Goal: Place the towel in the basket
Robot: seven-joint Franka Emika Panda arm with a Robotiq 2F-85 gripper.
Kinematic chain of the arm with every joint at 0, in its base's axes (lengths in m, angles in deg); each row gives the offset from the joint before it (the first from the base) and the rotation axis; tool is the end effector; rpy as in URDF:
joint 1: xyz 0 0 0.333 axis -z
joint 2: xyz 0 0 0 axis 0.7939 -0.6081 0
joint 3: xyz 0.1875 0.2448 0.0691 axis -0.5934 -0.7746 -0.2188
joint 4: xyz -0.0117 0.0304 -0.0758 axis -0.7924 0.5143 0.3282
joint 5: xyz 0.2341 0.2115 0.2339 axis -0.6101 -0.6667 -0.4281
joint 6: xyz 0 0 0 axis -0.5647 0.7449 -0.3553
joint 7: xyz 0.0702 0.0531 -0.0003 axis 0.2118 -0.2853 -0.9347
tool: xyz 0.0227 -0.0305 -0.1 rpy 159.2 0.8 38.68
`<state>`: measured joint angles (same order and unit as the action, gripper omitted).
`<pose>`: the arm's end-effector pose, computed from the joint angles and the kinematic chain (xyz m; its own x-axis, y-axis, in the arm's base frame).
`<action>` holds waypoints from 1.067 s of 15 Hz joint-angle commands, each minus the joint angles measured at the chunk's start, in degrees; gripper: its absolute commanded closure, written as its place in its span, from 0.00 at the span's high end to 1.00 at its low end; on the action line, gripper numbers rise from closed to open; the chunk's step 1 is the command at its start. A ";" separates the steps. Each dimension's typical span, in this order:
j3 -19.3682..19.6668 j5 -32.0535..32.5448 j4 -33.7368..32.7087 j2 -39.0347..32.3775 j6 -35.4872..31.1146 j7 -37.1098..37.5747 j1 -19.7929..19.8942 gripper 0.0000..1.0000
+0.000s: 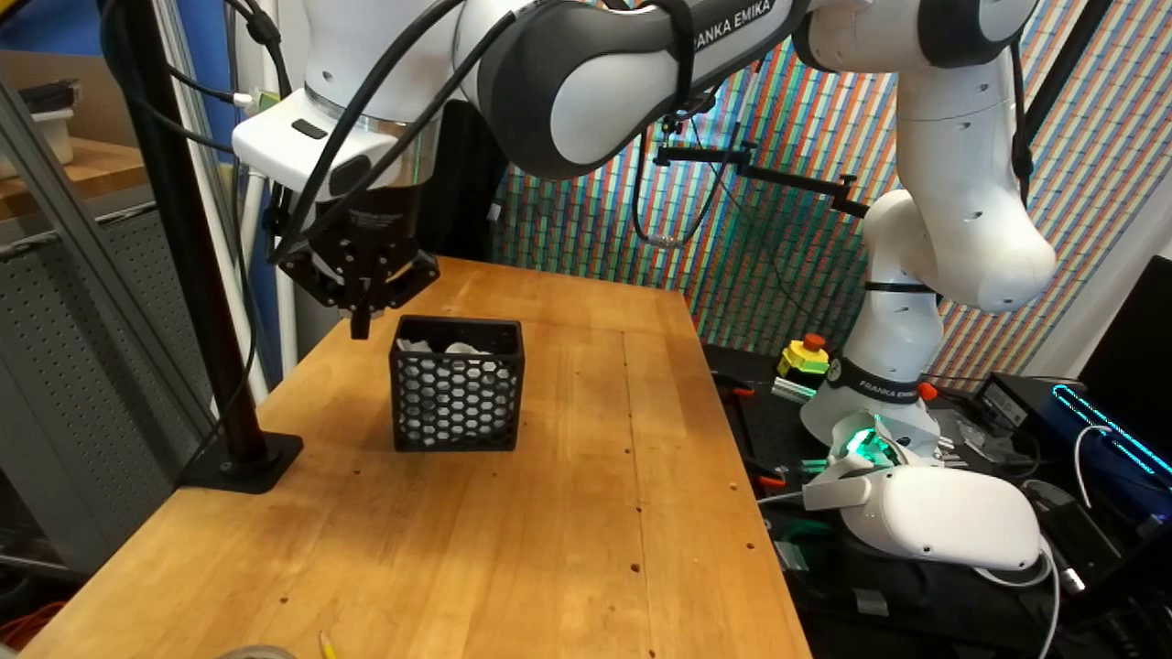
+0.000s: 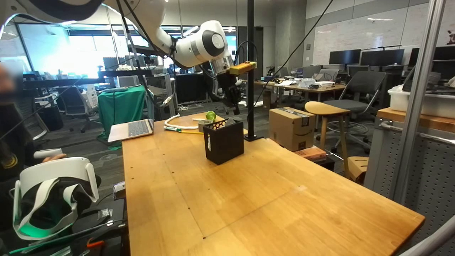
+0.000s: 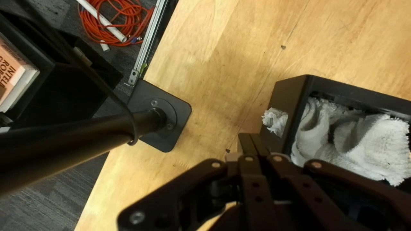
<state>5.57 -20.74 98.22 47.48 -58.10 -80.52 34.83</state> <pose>0.6302 0.3331 0.3946 -0.5101 0.8266 -0.2378 0.8248 0.5485 0.1375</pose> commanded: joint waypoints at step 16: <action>0.18 1.06 16.93 12.03 -3.73 11.60 -0.32 0.05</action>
<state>5.89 -20.74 109.75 55.30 -59.18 -71.23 34.08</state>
